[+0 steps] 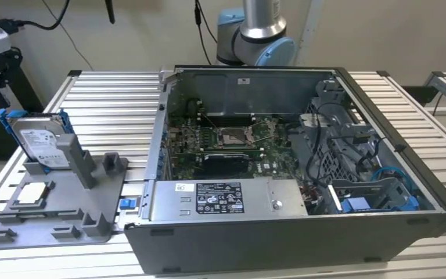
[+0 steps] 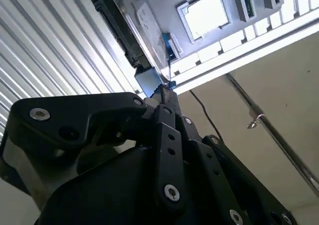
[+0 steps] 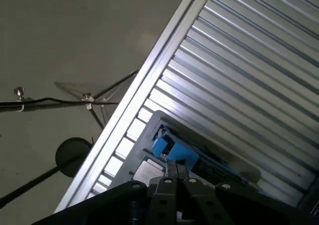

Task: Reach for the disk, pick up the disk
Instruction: 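Pick up the disk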

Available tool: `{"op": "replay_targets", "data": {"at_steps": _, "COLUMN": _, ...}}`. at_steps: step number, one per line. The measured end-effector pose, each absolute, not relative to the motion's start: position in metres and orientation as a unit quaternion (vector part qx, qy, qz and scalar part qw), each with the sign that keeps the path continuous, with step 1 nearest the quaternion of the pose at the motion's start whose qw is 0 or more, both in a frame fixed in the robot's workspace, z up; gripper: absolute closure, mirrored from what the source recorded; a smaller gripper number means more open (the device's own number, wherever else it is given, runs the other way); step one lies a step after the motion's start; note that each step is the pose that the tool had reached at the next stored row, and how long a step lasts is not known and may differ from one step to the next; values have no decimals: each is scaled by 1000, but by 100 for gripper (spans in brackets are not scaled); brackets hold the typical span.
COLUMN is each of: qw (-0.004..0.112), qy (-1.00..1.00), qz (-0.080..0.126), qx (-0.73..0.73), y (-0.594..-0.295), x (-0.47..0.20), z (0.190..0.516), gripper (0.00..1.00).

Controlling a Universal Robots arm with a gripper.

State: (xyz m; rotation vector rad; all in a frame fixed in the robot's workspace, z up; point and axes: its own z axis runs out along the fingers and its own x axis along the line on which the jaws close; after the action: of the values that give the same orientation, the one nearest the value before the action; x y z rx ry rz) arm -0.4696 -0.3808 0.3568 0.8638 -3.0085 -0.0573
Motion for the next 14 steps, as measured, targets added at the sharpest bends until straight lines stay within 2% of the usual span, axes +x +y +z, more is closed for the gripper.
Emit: {"op": "replay_targets", "data": {"at_steps": 14, "qw": 8, "qy": -918, "qz": -17, "qx": 396, "y": -381, "x": -470, "z": 357, "gripper": 100}}
